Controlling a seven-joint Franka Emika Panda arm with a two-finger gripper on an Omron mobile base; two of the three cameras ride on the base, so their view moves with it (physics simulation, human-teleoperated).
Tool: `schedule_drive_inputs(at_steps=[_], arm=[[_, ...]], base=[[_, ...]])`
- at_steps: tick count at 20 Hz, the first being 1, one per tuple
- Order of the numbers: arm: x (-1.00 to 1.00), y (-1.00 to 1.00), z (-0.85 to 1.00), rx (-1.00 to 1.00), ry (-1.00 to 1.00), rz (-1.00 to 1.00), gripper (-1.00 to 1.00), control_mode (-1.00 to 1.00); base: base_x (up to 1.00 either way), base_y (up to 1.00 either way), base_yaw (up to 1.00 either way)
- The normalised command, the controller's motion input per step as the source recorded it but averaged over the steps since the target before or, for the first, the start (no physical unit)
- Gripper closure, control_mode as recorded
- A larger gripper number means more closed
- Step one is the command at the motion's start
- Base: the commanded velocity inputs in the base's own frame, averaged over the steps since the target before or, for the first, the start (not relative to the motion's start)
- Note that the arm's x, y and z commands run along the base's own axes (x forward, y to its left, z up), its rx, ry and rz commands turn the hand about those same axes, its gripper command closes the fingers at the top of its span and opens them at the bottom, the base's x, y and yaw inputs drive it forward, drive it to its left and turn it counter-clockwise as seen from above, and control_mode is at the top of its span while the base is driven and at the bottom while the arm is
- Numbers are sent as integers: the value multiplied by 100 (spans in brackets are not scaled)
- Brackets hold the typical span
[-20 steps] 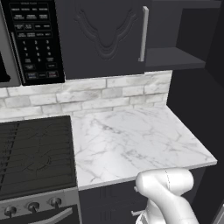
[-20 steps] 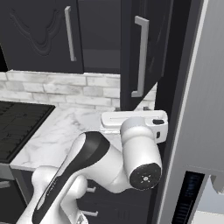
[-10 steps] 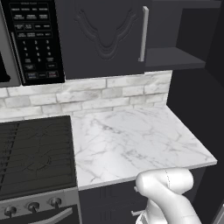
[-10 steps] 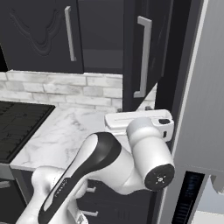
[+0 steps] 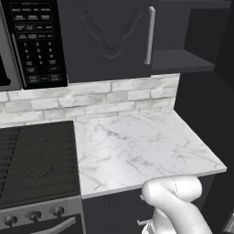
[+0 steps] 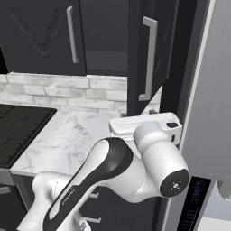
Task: Close all open cabinet doors.
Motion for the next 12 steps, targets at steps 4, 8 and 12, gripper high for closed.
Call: schedule_drive_inputs(at_steps=[4,8,12], arm=[[41,31,-3,0,-2,2,-100,-100],[51,62,-4,-1,-1,0,-100,-100],[48,69,-10,-3,0,0,-100,-100]], base=[[0,0,0],[0,0,0],[0,0,0]])
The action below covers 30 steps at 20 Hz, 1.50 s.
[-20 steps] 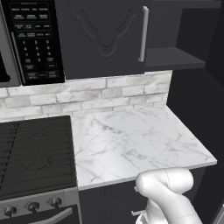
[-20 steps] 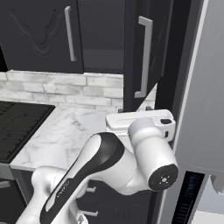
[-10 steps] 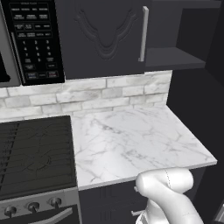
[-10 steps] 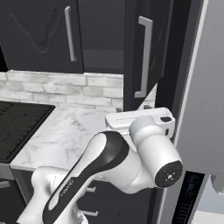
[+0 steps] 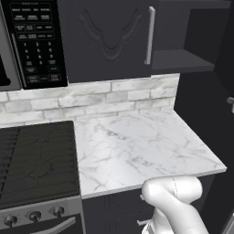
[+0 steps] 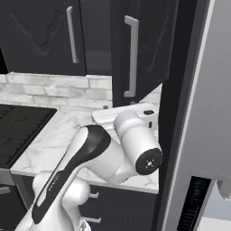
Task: Close all open cabinet doors.
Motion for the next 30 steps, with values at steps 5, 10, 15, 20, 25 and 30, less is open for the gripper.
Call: schedule_drive_inputs(at_steps=[5,10,15,20,25,30], arm=[[41,81,-11,-5,0,0,-100,-100],[31,67,-5,-1,-3,1,-100,-100],[20,44,0,0,-14,1,-100,-100],[26,6,1,0,-16,7,-100,-100],[33,0,1,3,-4,10,-100,-100],[43,0,1,6,0,9,-100,-100]], base=[[0,0,0],[0,0,0],[0,0,0],[0,0,0],[0,0,0],[0,0,0]])
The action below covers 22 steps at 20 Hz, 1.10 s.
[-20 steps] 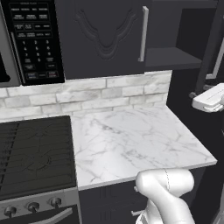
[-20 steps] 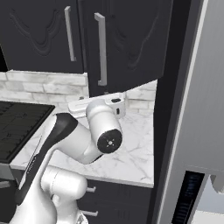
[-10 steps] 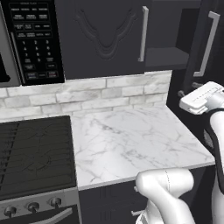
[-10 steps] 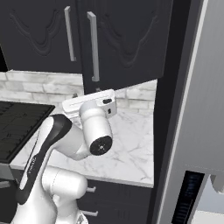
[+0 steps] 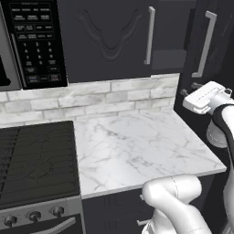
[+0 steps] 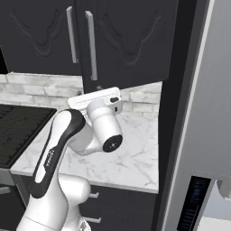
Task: Close all open cabinet doors.
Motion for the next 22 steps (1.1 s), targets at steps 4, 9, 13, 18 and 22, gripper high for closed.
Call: schedule_drive_inputs(at_steps=[4,9,13,18,22], arm=[[52,0,0,6,0,8,-100,-100],[57,0,0,5,1,4,-100,-100],[38,0,0,0,0,0,-100,-100],[28,0,0,0,0,-3,-100,-100],[16,0,1,0,0,-9,-100,-100]], base=[[0,0,0],[0,0,0],[0,0,0],[0,0,0],[0,0,0]])
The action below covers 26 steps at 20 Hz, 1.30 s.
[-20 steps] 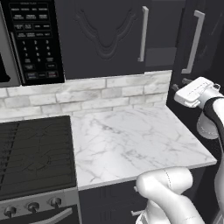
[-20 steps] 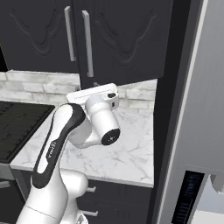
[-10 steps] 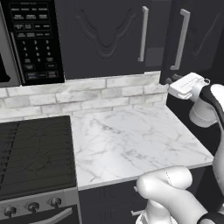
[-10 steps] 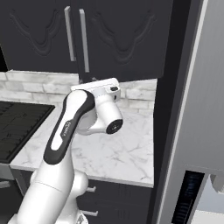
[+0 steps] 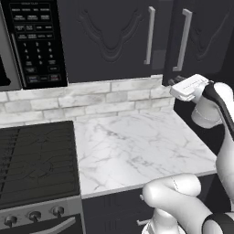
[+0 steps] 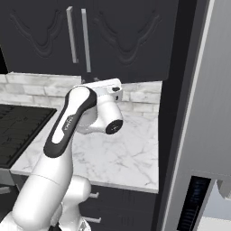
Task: Close all open cabinet doors.
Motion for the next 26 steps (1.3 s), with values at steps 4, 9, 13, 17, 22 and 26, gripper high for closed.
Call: schedule_drive_inputs(at_steps=[4,9,13,17,22,26], arm=[[20,0,5,0,1,-10,-100,-100],[29,0,8,0,0,-10,-100,-100],[35,0,5,0,0,-8,-100,-100],[32,0,0,0,0,-6,-100,-100],[25,0,0,0,1,-6,-100,-100],[29,0,0,0,3,-6,-100,-100]], base=[[0,0,0],[0,0,0],[0,0,0],[0,0,0],[0,0,0],[0,0,0]])
